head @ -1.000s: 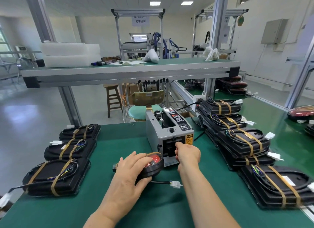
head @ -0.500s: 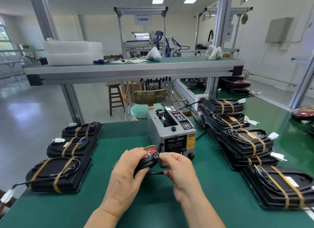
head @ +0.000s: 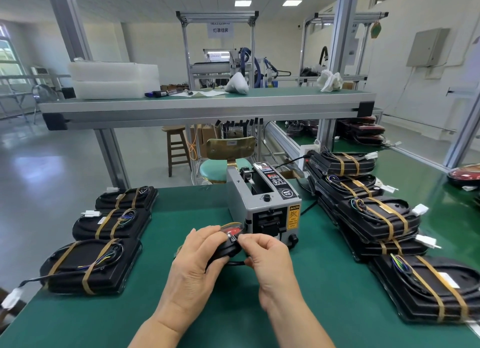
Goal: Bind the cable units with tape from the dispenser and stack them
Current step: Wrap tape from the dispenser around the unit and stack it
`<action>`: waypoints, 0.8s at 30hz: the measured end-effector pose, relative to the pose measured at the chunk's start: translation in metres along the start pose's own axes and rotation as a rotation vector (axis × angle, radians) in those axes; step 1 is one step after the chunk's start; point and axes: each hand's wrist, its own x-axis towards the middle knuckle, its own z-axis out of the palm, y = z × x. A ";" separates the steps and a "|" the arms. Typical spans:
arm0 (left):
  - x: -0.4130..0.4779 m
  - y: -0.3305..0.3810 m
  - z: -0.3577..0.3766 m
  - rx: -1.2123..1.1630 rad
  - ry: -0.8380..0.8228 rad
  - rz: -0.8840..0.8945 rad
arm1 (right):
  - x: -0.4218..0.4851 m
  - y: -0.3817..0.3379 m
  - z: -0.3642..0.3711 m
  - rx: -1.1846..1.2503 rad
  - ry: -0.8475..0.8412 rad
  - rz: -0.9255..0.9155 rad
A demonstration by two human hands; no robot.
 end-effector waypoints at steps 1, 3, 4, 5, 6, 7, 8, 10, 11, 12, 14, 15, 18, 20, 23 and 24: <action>0.000 0.000 0.000 -0.004 -0.003 -0.006 | 0.000 0.000 0.000 -0.004 0.000 -0.001; 0.001 0.001 -0.001 -0.005 -0.010 -0.014 | 0.001 0.001 0.000 -0.009 -0.003 -0.004; 0.001 0.001 -0.001 -0.003 -0.012 -0.015 | 0.002 0.001 0.000 -0.009 -0.004 -0.005; 0.001 0.001 -0.002 0.001 -0.013 -0.015 | 0.002 0.001 0.000 -0.010 -0.006 -0.009; 0.001 0.002 -0.002 0.004 -0.014 -0.016 | 0.002 0.001 0.000 -0.013 -0.009 -0.014; 0.001 0.002 -0.002 0.006 -0.017 -0.018 | 0.002 0.001 0.000 -0.016 -0.011 -0.018; 0.001 0.003 -0.003 0.008 -0.021 -0.017 | 0.003 0.001 0.000 -0.018 -0.012 -0.021; 0.002 0.003 -0.003 0.017 -0.022 -0.009 | 0.003 0.001 0.000 -0.016 -0.016 -0.021; 0.002 0.003 -0.003 0.016 -0.022 -0.007 | 0.003 0.001 0.000 -0.013 -0.021 -0.018; 0.002 0.003 -0.003 0.012 -0.022 -0.007 | 0.003 0.000 -0.001 -0.009 -0.025 -0.015; 0.002 0.003 -0.003 0.010 -0.021 -0.010 | 0.003 0.000 -0.001 -0.006 -0.027 -0.015; 0.001 0.002 -0.003 0.016 -0.017 -0.009 | 0.002 0.000 0.000 -0.007 -0.026 -0.020; 0.000 0.001 -0.003 0.038 -0.019 -0.003 | 0.002 -0.001 0.000 -0.002 -0.020 -0.033; 0.001 0.001 -0.003 0.047 -0.022 -0.006 | 0.002 -0.001 0.001 -0.009 -0.021 -0.036; 0.002 0.001 -0.003 0.066 -0.020 0.002 | 0.003 -0.001 0.002 -0.019 -0.018 -0.045; 0.002 0.001 -0.003 0.071 -0.021 0.008 | 0.004 -0.001 0.002 -0.021 -0.017 -0.048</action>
